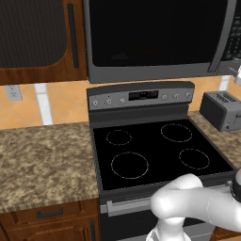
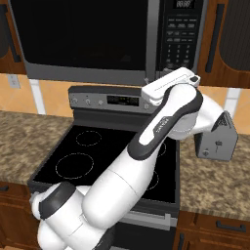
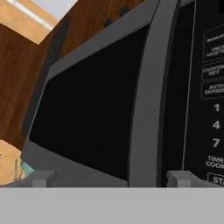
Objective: Pick the sweet potato from the sink and place it in the bowl. Then pick the bowl and place it in the microwave. Then close the microwave door and press the start button.
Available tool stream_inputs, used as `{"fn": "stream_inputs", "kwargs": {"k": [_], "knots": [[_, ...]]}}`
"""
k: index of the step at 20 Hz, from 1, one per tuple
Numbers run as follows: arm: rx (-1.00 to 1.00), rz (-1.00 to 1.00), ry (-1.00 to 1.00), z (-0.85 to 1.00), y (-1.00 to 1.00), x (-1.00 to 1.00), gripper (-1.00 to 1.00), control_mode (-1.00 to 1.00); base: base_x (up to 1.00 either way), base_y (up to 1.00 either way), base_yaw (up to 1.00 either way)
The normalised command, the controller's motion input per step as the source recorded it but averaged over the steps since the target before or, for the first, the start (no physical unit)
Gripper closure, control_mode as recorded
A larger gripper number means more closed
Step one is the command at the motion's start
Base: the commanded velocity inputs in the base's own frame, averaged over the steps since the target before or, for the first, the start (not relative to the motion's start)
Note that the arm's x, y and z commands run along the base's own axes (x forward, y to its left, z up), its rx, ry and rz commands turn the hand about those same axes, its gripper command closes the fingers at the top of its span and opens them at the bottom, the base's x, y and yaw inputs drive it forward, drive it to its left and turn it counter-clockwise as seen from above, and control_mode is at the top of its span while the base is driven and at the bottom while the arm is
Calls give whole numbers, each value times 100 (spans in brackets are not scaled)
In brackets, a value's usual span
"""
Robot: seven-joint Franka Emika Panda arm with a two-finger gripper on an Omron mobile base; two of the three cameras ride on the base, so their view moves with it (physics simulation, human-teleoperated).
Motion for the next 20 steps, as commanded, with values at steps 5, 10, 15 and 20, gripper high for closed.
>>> {"fn": "stream_inputs", "kwargs": {"k": [5, 10, 15, 20], "knots": [[0, 0, 0, 0, -6, 36, -100, -100, 0, 0, 0], [0, 1, 0, 0, -20, 25, -100, -100, 0, 0, 0], [0, 1, 0, -6, -13, 24, -100, -100, 0, 0, 0], [0, 0, 0, -4, -4, 30, -100, -100, 0, 0, 0]]}}
